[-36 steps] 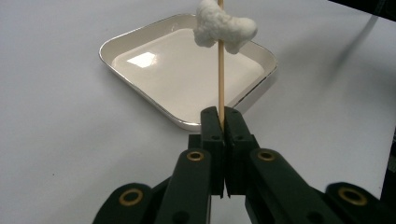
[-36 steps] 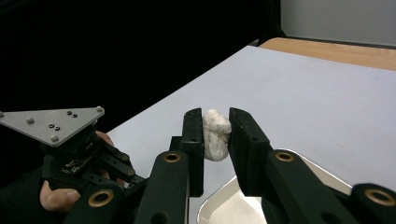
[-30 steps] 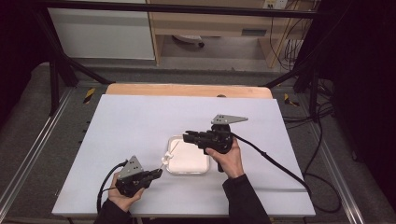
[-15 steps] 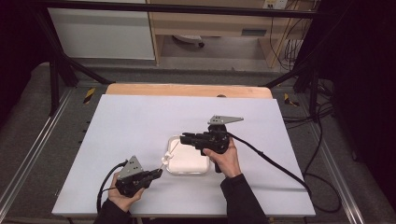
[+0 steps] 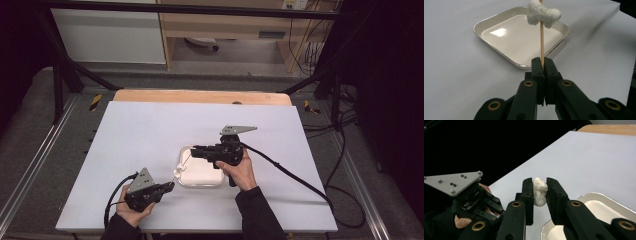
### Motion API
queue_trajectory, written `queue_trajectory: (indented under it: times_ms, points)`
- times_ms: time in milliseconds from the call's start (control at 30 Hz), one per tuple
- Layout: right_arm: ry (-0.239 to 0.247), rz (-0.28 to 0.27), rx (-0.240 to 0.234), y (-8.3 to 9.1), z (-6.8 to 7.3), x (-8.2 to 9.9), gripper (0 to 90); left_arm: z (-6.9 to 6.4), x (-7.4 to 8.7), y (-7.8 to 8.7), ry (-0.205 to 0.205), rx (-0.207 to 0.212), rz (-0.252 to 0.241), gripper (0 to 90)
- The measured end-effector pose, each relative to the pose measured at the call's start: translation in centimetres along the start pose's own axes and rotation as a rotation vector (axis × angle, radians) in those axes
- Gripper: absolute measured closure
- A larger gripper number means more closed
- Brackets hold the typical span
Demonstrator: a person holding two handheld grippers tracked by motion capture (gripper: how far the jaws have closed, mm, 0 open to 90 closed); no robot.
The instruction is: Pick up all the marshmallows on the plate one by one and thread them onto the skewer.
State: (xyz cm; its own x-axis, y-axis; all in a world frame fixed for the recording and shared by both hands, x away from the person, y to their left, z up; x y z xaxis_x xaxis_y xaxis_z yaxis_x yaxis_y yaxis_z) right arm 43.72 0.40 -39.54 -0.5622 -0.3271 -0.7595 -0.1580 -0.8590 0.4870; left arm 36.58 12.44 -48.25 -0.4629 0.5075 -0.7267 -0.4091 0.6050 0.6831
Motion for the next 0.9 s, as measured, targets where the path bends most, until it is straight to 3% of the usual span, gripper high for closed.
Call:
queue_trajectory:
  times_ms: [533,900]
  points:
    - [0.010,0.051,-0.013,-0.7,0.3,1.1,81.3,0.1,0.5,-0.5,-0.031,-0.022,0.055,89.1]
    - [0.002,0.049,-0.043,-1.4,0.8,1.6,82.2,0.0,0.8,-0.6,-0.038,-0.042,0.081,89.2]
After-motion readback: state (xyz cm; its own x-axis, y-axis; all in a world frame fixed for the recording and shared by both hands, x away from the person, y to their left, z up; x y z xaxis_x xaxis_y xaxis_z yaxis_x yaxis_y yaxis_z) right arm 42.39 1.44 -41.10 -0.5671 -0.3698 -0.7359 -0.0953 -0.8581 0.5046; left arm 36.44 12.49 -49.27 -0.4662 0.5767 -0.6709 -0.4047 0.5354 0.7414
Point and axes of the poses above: each handheld gripper's, and its own axes: y roughly backward along the jaws, x roughly out of its underside, z roughly to its left, the point moved 10 cm from there along -y, roughly forward along the jaws, and after that the axes turned 12 degrees about z, right-handed, at the moved point
